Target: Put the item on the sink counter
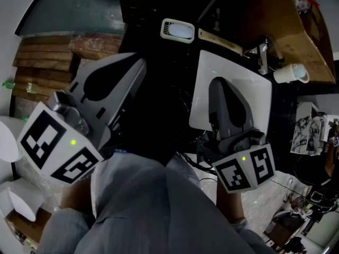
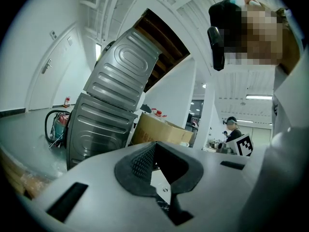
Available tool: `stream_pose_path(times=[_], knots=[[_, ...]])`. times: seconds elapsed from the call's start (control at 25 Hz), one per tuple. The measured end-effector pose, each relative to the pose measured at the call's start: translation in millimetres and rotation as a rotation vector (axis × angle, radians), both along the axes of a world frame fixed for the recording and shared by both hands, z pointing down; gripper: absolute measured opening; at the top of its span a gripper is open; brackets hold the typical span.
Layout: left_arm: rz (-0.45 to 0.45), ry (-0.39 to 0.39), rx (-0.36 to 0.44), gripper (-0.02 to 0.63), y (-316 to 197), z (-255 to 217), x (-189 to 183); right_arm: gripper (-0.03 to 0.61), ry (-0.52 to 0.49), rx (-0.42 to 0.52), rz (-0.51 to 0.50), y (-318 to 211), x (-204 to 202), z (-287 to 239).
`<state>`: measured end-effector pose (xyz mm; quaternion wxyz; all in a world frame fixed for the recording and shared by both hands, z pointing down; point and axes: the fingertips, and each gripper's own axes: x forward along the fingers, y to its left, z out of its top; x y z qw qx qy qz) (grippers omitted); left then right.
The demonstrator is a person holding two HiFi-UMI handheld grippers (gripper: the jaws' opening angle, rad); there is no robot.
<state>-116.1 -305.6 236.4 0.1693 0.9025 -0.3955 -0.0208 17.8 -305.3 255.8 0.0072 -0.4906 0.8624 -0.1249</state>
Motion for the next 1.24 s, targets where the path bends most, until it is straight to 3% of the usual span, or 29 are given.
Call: stream_pose_path(times=[1.24], knots=[[0.013,-0.003,0.003,0.005,10.2,1.9,8.1,-0.003,0.039,0.002,-0.033,10.5,-4.1,3.6]])
